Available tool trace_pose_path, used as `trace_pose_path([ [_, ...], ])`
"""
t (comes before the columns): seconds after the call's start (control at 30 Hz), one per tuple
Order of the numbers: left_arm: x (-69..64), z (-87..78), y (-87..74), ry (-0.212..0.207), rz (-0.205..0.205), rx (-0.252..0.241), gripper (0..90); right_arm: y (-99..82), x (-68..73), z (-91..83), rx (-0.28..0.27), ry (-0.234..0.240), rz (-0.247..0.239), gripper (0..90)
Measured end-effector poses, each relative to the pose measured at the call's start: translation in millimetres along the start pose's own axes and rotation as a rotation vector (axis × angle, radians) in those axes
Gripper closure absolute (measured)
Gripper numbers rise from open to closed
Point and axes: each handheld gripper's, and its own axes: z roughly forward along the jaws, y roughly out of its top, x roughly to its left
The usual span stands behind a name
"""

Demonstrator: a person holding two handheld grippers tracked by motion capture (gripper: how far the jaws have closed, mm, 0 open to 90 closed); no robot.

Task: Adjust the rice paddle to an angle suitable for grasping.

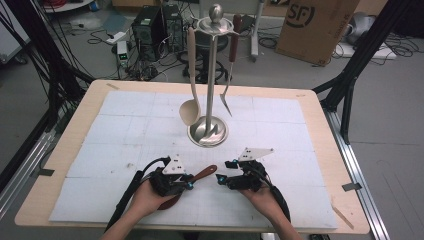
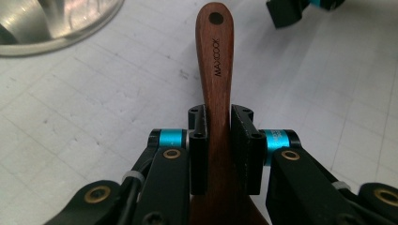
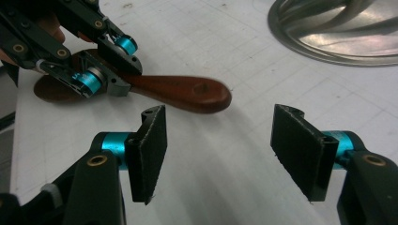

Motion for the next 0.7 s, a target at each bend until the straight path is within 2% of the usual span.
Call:
trace_pose_path([
  [0.27, -2.9, -6.9, 6.8, -0.005, 0.006, -0.066, 77.7, 7.7, 3.3, 5.0, -0.030, 0.057, 0.031, 42.6],
  [0.4, -3.6, -8.8, 8.3, -0.006, 0.008, -0.083, 77.7, 13.6, 7.7, 8.0, -0.062, 0.098, 0.031, 46.2],
  [0.53, -3.5, -9.9, 8.7, -0.008, 0.009, -0.090, 77.7, 16.3, 11.1, 11.1, -0.071, 0.144, 0.047, 49.4],
  [0.7, -3.2, -10.6, 8.9, -0.012, 0.009, -0.098, 77.7, 19.4, 14.0, 14.4, -0.078, 0.165, 0.060, 51.7],
])
